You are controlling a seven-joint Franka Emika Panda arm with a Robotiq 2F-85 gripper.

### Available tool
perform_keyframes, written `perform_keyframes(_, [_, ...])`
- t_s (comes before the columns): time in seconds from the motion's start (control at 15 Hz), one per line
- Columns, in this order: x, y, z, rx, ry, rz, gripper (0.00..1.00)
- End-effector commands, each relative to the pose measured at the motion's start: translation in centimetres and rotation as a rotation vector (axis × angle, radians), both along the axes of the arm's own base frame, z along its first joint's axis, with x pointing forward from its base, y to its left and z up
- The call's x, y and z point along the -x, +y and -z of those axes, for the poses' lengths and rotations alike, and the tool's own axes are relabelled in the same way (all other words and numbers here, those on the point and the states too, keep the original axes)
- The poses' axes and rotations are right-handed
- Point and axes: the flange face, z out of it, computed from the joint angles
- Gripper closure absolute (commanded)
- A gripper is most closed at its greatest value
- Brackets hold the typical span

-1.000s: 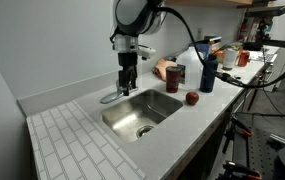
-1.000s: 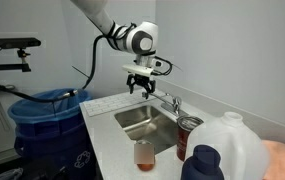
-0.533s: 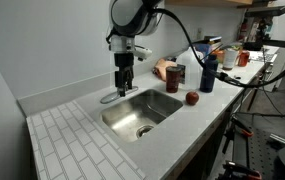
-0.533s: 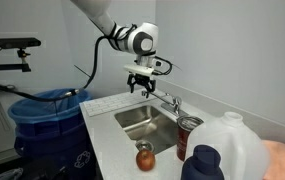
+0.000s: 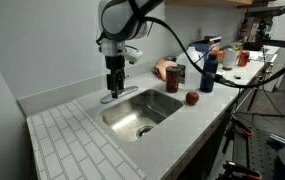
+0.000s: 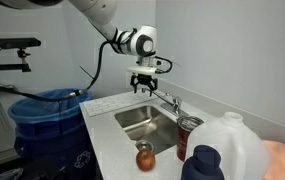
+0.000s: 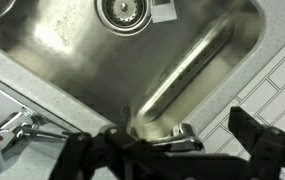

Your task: Turn the tap nozzle to the left

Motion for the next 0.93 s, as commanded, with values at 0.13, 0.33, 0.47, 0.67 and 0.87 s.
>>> perform_keyframes(0.13, [-4.6, 1.3, -0.6, 0.057, -0.127, -0.061, 0.0])
perform_keyframes(0.33, [-5.7, 2.2, -0.5, 0.077, -0.161, -0.079, 0.0])
perform_keyframes(0.47, [-6.3, 2.8, -0.3, 0.073, -0.177, -0.081, 0.0])
perform_keyframes(0.67, [-7.2, 3.5, -0.3, 0.079, -0.213, -0.088, 0.0])
perform_keyframes(0.87, [-8.0, 3.7, -0.2, 0.088, -0.242, -0.092, 0.0])
